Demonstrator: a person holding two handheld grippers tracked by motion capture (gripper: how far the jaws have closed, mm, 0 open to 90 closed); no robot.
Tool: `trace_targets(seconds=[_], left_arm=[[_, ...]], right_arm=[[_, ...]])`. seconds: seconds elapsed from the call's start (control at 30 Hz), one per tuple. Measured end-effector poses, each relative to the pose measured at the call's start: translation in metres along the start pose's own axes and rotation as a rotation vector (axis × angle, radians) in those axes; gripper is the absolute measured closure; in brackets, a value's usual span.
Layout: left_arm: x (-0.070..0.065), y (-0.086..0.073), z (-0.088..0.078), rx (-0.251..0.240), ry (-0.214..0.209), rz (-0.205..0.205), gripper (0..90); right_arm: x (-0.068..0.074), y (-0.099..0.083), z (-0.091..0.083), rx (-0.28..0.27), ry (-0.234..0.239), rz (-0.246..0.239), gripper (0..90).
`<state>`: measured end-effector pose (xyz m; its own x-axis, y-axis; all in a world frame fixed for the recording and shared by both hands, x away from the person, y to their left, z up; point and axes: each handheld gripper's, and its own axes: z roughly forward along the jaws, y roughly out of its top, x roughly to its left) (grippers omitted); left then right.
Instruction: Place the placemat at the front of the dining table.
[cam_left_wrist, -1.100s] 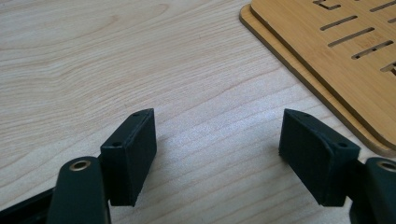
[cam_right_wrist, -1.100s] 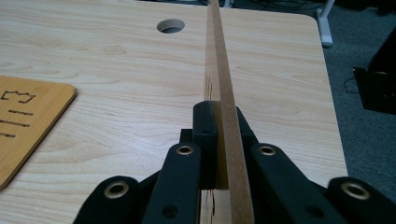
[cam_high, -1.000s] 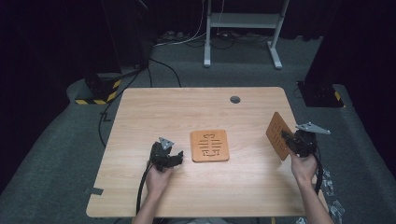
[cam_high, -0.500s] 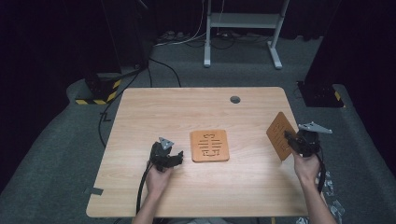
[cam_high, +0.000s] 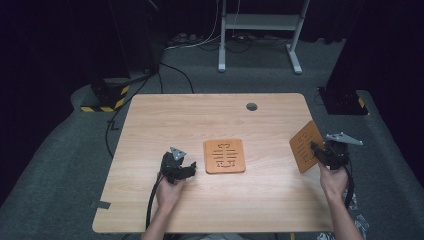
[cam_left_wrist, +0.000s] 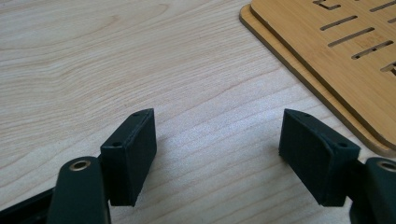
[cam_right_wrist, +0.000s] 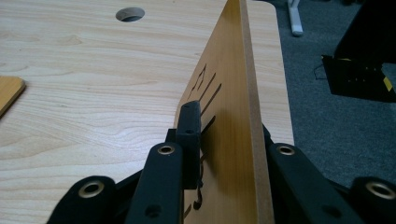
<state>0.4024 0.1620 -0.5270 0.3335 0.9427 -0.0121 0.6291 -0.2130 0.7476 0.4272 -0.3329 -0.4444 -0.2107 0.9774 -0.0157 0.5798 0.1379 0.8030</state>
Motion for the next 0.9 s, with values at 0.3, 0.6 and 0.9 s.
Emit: trace_targets(seconds=[0.3, 0.6, 0.9], left_arm=[[0.000, 0.000, 0.000, 0.000, 0.000, 0.000, 27.6], [0.000, 0.000, 0.000, 0.000, 0.000, 0.001, 27.6], [0.000, 0.000, 0.000, 0.000, 0.000, 0.000, 27.5]], right_arm=[[-0.003, -0.002, 0.002, 0.010, -0.029, 0.015, 69.8], [-0.013, -0.006, 0.009, 0.011, -0.088, 0.032, 59.1], [-0.021, -0.008, 0.019, 0.067, -0.175, 0.035, 45.3]])
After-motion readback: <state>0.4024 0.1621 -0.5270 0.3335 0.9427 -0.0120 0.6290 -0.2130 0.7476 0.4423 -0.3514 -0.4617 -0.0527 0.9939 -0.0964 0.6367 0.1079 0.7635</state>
